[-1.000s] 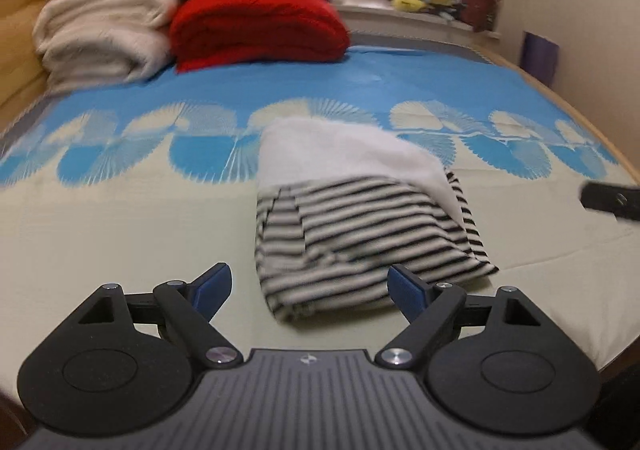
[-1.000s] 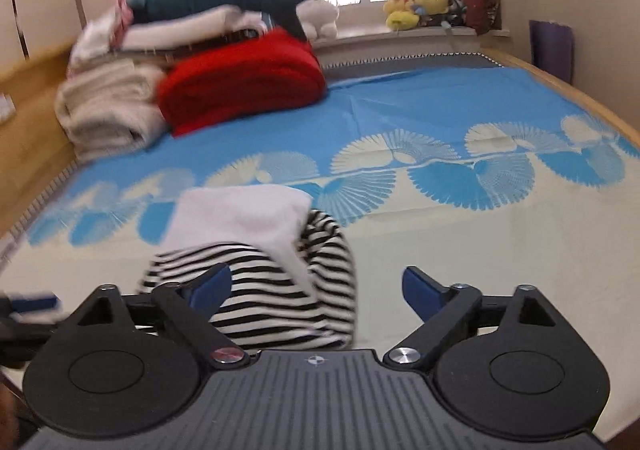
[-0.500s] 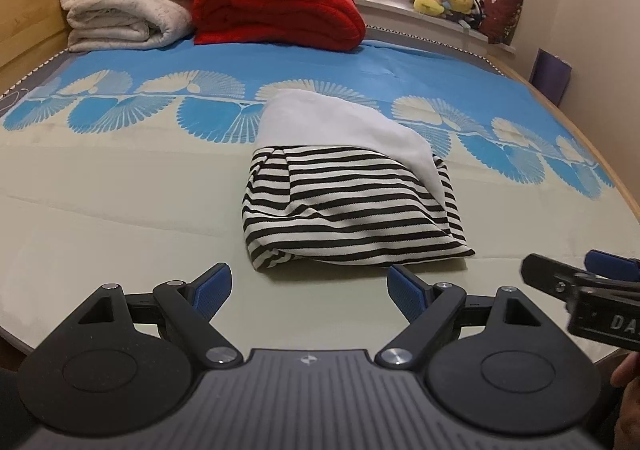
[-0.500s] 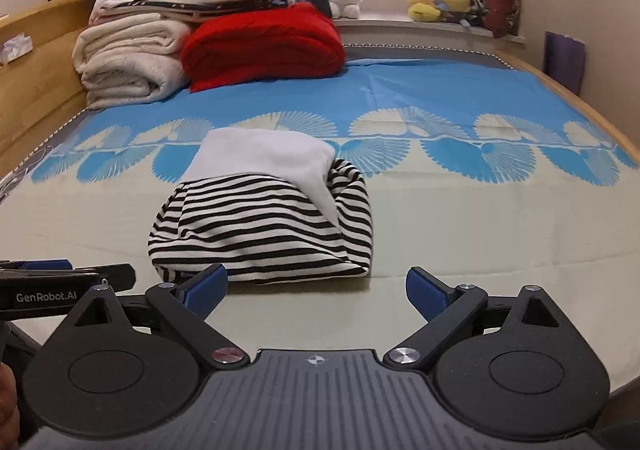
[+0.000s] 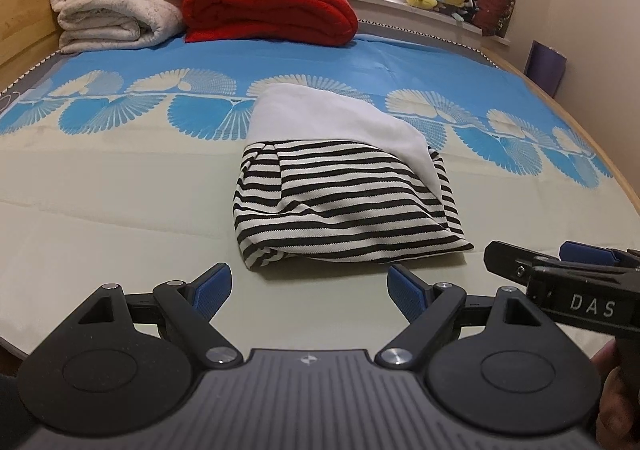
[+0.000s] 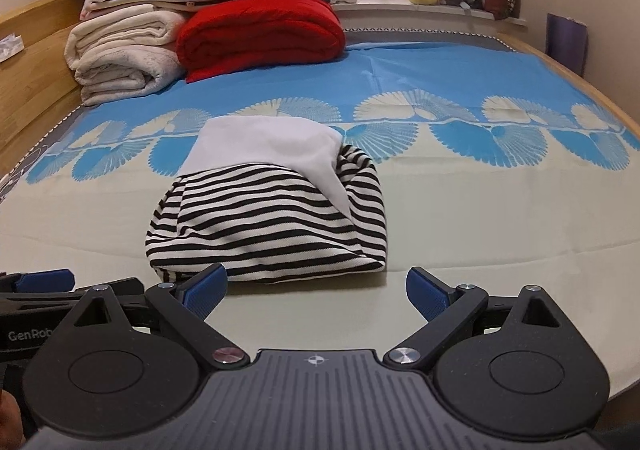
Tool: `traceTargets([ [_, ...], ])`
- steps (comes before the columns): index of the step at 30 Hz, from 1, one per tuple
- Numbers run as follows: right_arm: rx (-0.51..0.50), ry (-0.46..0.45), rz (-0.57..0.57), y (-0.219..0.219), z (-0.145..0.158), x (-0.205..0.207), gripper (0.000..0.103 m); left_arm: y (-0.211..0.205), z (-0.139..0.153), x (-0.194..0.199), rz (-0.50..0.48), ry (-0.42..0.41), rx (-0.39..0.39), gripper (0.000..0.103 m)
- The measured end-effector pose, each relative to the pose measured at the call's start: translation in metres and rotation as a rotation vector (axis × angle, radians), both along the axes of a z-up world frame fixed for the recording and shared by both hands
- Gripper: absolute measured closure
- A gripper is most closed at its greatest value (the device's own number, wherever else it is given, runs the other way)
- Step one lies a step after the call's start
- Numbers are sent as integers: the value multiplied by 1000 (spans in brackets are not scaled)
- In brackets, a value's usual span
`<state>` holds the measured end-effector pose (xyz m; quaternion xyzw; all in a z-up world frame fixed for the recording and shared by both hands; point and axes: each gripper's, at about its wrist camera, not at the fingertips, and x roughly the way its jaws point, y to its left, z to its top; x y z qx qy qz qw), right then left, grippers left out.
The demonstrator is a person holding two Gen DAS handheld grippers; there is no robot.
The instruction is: Fold small clothes
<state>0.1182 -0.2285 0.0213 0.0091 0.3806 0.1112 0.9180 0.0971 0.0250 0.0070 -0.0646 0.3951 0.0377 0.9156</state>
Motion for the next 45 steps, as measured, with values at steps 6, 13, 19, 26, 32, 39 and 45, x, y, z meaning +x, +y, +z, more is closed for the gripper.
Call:
traceTargets([
  [6, -24, -13, 27, 7, -1, 0, 7, -1, -2, 1, 0, 5, 5, 14],
  [13, -23, -10, 30, 5, -1, -1, 7, -5, -6, -1, -11, 6, 24, 14],
  [19, -32, -24, 37, 9, -2, 2, 7, -3, -8, 1, 4, 7, 10, 14],
  [26, -33, -40, 44, 11, 0, -1, 7, -1, -6, 0, 1, -11, 6, 14],
  [32, -25, -37, 39, 11, -1, 0, 7, 1, -5, 0, 8, -11, 2, 14],
  [39, -32, -38, 37, 11, 0, 0, 7, -1, -6, 0, 1, -9, 6, 14],
  [45, -31, -37, 30, 10, -1, 0, 7, -2, -6, 1, -2, -10, 7, 15],
])
